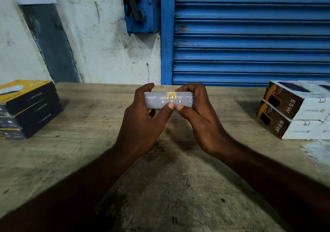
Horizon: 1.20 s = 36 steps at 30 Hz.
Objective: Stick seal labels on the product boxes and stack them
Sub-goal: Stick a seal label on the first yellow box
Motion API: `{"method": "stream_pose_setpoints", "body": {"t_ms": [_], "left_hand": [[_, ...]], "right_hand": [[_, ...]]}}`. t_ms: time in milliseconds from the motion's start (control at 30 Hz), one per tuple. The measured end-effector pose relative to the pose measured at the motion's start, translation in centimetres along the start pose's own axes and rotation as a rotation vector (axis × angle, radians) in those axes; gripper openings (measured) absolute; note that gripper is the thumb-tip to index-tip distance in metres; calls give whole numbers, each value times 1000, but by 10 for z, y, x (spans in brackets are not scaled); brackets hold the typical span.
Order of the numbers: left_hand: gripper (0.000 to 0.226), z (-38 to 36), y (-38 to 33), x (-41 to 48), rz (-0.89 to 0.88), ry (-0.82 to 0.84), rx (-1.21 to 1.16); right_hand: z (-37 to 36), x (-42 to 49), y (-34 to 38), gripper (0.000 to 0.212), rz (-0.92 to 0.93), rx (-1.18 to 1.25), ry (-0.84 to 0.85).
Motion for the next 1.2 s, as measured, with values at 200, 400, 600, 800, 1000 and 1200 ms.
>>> {"method": "stream_pose_setpoints", "body": {"t_ms": [200,400,600,800,1000,1200], "left_hand": [[50,1,8,4,-13,19,2],[48,-1,12,2,52,65,-165],[50,-3,14,4,68,94,-167],[62,-4,8,3,-26,80,-64],[93,2,5,4,-83,68,92],[80,10,4,7,-160,-26,272]], "right_hand": [[0,1,3,33,-5,30,-9],[5,3,3,32,-15,0,-77],[7,5,-2,20,-18,13,-86],[7,4,-2,14,-52,25,-48],[4,3,-1,21,-87,58,-7],[1,1,3,26,-124,126,20]]}}
Point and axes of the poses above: each hand's wrist, its own x-axis towards the middle knuckle, its own z-axis out of the back of the hand, y = z × x, the point moved 5 cm from there along x, towards the middle knuckle, and after that the axes turned 6 degrees about x, right-handed, at the moved point
